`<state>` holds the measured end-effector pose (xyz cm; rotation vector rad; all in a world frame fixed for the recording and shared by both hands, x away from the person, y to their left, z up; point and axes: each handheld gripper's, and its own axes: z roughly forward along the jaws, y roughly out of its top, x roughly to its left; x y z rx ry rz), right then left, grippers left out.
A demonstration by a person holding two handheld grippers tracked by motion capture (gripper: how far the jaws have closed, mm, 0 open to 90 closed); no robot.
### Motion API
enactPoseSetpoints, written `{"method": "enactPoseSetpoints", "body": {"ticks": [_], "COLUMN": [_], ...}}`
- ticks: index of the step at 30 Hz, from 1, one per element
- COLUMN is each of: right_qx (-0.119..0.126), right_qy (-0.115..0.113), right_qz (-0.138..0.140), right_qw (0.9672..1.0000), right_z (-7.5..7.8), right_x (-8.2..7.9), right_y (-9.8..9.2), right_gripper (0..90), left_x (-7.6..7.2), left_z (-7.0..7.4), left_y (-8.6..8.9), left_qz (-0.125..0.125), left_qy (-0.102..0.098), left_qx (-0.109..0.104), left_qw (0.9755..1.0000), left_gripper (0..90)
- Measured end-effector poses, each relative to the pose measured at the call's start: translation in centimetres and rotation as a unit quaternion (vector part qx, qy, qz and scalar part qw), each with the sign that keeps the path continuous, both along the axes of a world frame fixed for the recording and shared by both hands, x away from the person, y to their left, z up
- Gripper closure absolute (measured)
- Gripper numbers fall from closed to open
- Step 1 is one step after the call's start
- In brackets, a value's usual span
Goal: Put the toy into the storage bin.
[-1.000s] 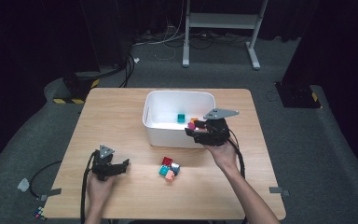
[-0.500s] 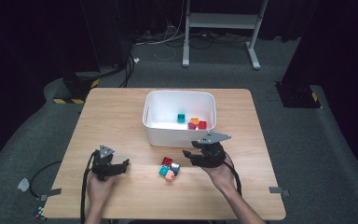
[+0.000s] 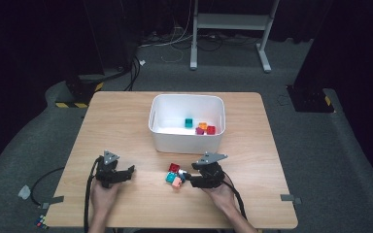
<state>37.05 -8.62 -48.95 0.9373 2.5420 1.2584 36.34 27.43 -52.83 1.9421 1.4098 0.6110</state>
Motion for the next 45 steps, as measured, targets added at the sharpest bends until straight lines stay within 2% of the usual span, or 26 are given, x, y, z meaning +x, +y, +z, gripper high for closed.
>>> {"method": "enactPoseSetpoints", "body": {"ticks": [10,17,21,27,38,43,45], "right_qx": [0.001,0.013,-0.003,-0.014,-0.024,-0.046,-0.048], "right_qy": [0.01,0.026,0.018,0.02,0.012,0.005,-0.002], "right_qz": [0.008,-0.001,0.004,0.001,-0.004,-0.003,-0.004], "right_qw": [0.9999,0.9996,0.9998,0.9997,0.9996,0.9989,0.9988], "right_z": [-1.1,-1.7,-1.9,-2.3,-2.5,-3.0,-3.1], "right_x": [0.1,0.7,0.7,0.9,1.1,1.2,1.1], "right_y": [0.9,1.0,1.4,1.8,2.0,2.4,2.5], "right_gripper": [46.0,45.9,46.3,47.7,50.7,50.9,53.2], "left_x": [0.0,0.0,0.0,0.0,0.0,0.0,0.0], "left_z": [0.0,0.0,0.0,0.0,0.0,0.0,0.0], "left_y": [0.0,0.0,0.0,0.0,0.0,0.0,0.0], "left_qz": [0.0,0.0,0.0,0.0,0.0,0.0,0.0], "left_qy": [0.0,0.0,0.0,0.0,0.0,0.0,0.0], "left_qx": [0.0,0.0,0.0,0.0,-0.001,-0.001,-0.001], "left_qw": [1.0,1.0,1.0,1.0,1.0,1.0,1.0], "left_gripper": [16.6,16.6,16.6,16.6,16.6,16.6,16.6]}}
